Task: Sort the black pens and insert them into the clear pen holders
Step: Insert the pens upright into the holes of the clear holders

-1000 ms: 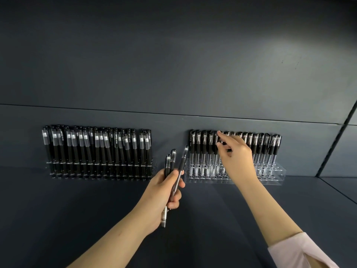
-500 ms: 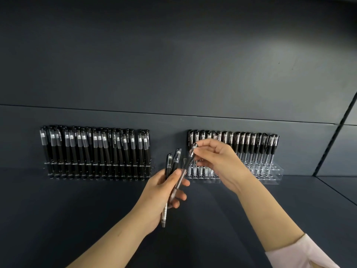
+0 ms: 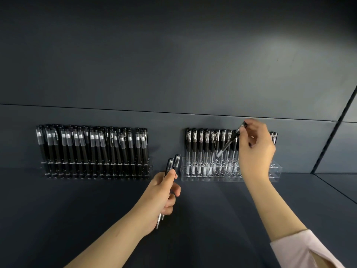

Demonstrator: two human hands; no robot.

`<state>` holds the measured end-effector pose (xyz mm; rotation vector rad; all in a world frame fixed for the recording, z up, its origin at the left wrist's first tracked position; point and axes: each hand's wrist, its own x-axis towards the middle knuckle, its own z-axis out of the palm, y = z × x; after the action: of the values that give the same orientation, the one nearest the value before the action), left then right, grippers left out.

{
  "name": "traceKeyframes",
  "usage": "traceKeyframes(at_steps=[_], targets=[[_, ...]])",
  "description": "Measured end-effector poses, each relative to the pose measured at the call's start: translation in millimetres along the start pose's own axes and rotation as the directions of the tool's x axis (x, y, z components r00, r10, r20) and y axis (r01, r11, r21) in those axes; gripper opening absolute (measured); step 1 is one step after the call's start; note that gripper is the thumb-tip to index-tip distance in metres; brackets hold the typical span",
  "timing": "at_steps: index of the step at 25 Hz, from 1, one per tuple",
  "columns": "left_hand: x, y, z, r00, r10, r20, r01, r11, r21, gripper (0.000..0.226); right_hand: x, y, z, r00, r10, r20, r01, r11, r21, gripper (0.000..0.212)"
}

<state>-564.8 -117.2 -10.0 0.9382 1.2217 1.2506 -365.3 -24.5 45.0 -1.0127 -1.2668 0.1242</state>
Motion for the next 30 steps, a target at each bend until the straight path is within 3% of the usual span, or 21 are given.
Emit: traceKeyframes(at_steps=[6,11,17,22,26,30], targets=[[1.9,0.0,-0.9,1.000,0.003,-0.018,-0.004,0.996,-0.087,0.017,-3.5,10.4,5.9,0.990,-0.103,0.100,0.113,0.989,-0.093,0.020],[-0.2,-2.5,-0.9,0.995,0.095,0.011,-0.094,0.995,-0.032,0.010,-7.1,19.8,13.9,0.958,-0.182,0.220,0.229,0.951,-0.208,0.027],[0.1,0.5,-1.9,0.990,0.139,-0.022,-0.139,0.990,0.006,0.014,-6.2,23.5,17.0,0.951,-0.204,0.231,0.253,0.946,-0.204,0.032],[0.9,-1.1,-1.2,0.989,0.140,-0.055,-0.140,0.990,0.019,0.015,-5.9,22.3,19.0,0.926,-0.293,0.236,0.361,0.868,-0.341,0.027],[-2.1,-0.1,0.5,0.984,0.174,-0.027,-0.174,0.985,0.018,0.016,-9.9,23.6,21.4,0.930,-0.232,0.284,0.335,0.852,-0.403,0.027],[-7.0,4.3,0.3,0.989,0.145,-0.003,-0.145,0.989,0.010,0.017,-9.4,19.1,19.6,0.965,-0.087,0.247,0.143,0.966,-0.216,0.031]])
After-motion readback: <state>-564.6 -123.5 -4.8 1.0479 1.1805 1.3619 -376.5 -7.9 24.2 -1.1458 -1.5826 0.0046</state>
